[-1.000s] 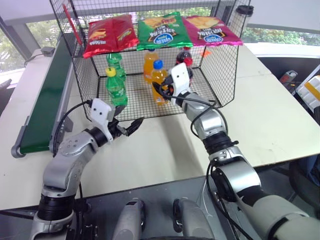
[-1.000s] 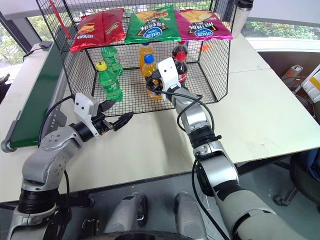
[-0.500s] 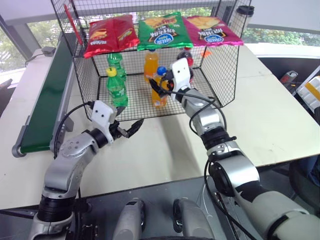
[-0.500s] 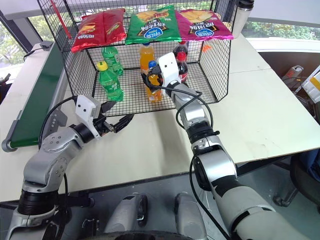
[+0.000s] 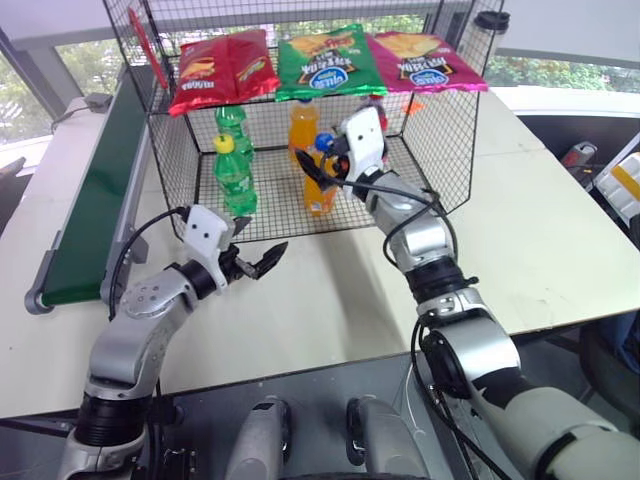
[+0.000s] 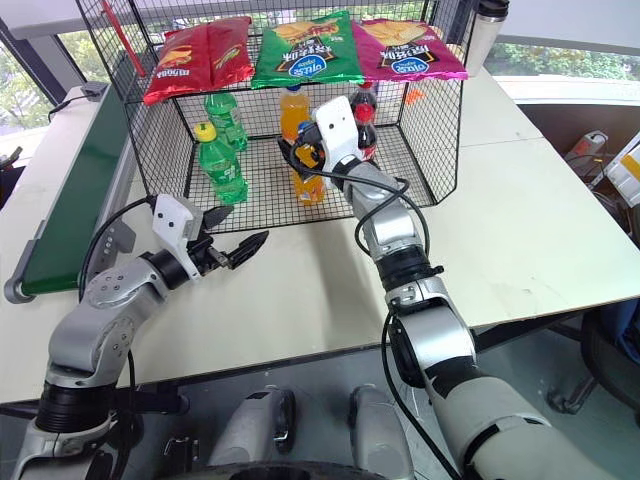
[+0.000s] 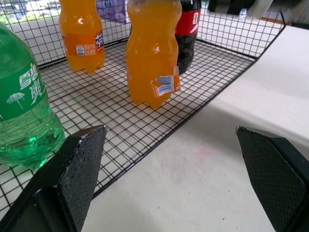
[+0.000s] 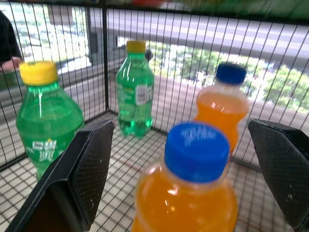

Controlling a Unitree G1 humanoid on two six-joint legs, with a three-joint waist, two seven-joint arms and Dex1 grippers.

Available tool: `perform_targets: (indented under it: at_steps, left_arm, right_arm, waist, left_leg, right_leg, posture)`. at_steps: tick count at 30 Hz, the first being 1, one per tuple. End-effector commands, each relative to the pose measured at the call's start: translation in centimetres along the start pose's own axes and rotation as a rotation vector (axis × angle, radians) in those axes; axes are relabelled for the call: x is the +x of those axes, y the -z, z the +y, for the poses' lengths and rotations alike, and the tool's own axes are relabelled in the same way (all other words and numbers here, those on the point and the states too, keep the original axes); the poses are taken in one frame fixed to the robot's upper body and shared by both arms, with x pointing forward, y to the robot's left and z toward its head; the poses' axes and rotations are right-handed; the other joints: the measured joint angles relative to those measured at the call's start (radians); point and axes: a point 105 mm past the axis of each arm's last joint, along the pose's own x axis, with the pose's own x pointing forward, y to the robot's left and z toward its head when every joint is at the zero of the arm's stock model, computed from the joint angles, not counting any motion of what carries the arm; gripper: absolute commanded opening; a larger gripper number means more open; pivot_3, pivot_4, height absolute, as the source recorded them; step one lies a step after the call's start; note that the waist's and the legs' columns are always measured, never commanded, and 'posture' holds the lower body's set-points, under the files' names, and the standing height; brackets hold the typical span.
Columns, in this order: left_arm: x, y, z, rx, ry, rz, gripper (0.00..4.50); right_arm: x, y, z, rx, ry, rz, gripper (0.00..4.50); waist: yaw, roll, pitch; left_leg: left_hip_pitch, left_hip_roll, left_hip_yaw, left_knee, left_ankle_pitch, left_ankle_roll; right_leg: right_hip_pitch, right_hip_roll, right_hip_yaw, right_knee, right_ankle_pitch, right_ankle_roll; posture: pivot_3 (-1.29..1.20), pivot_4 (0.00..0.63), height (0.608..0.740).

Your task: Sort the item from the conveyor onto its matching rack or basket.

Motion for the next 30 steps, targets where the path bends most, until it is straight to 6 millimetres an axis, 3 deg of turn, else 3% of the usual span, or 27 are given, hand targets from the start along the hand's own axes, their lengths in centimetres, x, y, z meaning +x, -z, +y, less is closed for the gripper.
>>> perform_targets:
  at_steps: [1,4,8,14,17,26,30]
  left_arm:
    - [0.1,-0.8,0.0,0.03,-0.002,-0.038,4.5]
    - [0.0,-0.6,0.0,0.02,0.004,-0.034,4.5]
    - [-0.3,-0.6,0.2,0.014,-0.008,-0.035,4.5]
    - [-1.6,1.0,0.2,0.03,-0.018,0.015,4.5]
    - [-2.3,1.7,0.0,-0.001,-0.024,0.031,4.5]
    - [-3.2,2.7,-0.9,-0.039,-0.01,0.07,4.5]
    - [-3.4,2.8,-0.6,-0.024,-0.018,0.078,4.5]
  right_arm:
    - [-1.0,-1.7,-0.8,-0.022,0.016,-0.047,4.48]
    - [-2.9,-1.7,-0.8,-0.026,-0.006,-0.028,4.48]
    - [-5.5,-1.0,1.0,-0.02,-0.128,0.026,4.48]
    - [-10.6,1.0,3.9,0.078,-0.332,0.154,4.48]
    - [-12.3,2.0,4.1,0.1,-0.36,0.212,4.48]
    - [-14.3,5.0,3.1,0.154,-0.316,0.314,4.48]
    - [-14.5,5.3,3.0,0.158,-0.306,0.321,4.48]
  waist:
    - [0.0,0.0,0.0]
    - [0.0,0.0,0.0]
    - [0.001,0.0,0.0]
    - [0.001,0.0,0.0]
    - [0.003,0.0,0.0]
    - [0.005,0.0,0.0]
    - [0.005,0.0,0.0]
  left_leg:
    - [0.0,0.0,0.0,0.0,0.0,0.0]
    - [0.0,0.0,0.0,0.0,0.0,0.0]
    - [0.0,0.0,0.0,0.0,0.0,0.0]
    - [0.0,0.001,0.0,0.0,0.0,0.0]
    - [0.0,0.001,0.0,0.0,0.0,0.0]
    - [0.0,0.001,0.0,0.0,0.0,0.0]
    - [-0.001,0.001,0.0,0.0,0.0,0.0]
  right_leg:
    - [0.0,0.0,0.0,0.0,0.0,0.0]
    - [0.0,0.0,0.0,0.0,0.0,0.0]
    - [0.0,0.0,0.0,-0.001,0.0,0.0]
    - [0.0,0.0,0.0,0.0,0.0,-0.001]
    - [0.0,-0.001,0.0,-0.001,-0.001,-0.002]
    - [0.001,-0.003,0.0,-0.005,-0.003,-0.005]
    - [0.001,-0.003,0.0,-0.009,-0.002,-0.004]
  posture:
    - [0.0,0.15,0.739]
    - [0.0,0.15,0.739]
    - [0.0,0.15,0.739]
    - [0.0,0.15,0.739]
    - [0.0,0.15,0.739]
    - [0.0,0.15,0.739]
    - [0.0,0.15,0.739]
